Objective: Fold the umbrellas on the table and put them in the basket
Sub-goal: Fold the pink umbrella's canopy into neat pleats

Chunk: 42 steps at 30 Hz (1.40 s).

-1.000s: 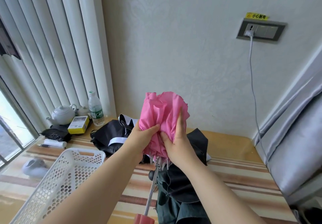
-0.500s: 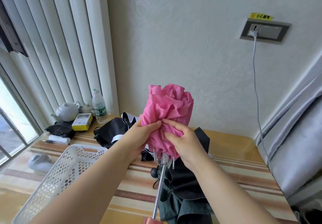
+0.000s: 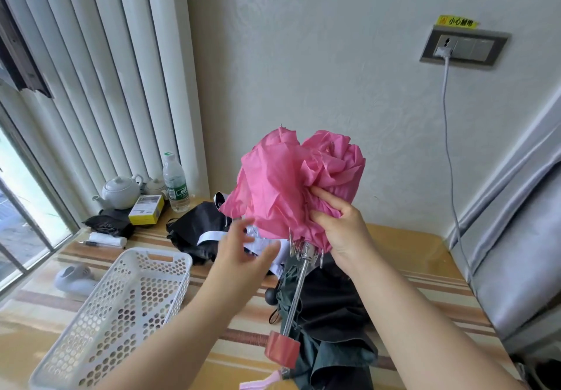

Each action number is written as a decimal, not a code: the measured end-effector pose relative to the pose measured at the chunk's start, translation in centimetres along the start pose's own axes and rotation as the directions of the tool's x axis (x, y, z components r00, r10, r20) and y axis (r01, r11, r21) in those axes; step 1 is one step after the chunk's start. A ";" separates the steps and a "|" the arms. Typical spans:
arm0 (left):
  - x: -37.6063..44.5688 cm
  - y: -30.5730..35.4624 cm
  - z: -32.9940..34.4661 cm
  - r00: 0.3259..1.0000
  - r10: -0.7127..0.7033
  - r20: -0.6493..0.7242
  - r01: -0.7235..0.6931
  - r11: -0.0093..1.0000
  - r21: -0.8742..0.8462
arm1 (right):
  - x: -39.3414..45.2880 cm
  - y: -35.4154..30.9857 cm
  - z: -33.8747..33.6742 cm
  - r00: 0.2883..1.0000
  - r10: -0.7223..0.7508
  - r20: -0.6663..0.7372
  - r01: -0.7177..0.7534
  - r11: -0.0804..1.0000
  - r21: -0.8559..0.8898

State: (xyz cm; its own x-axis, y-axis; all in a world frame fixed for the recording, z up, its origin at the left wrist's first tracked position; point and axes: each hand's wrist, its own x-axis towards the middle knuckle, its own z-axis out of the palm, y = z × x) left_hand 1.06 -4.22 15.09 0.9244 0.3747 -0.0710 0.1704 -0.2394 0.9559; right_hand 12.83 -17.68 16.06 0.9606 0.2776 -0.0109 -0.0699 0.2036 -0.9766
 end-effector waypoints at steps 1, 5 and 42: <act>-1.3 -0.5 0.1 0.991 -0.090 0.100 0.093 0.995 -0.021 | 0.2 -0.2 -0.1 1.000 -0.004 -0.008 0.004 1.000 0.007; -5.6 -2.1 1.1 0.821 -0.207 0.532 0.339 0.927 -0.162 | 0.7 -1.0 -0.5 0.999 -0.023 -0.038 0.024 1.000 0.021; -1.0 0.1 4.3 0.969 -0.092 0.231 0.160 0.941 -0.297 | -0.5 -1.5 2.9 0.994 -0.087 0.068 0.082 0.994 0.067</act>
State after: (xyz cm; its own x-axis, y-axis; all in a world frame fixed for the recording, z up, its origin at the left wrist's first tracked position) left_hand 1.59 -8.47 13.98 0.9586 0.1778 -0.2224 0.2071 0.1009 0.9731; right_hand 11.69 -15.40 18.12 0.9425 0.3223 0.0889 -0.0082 0.2880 -0.9576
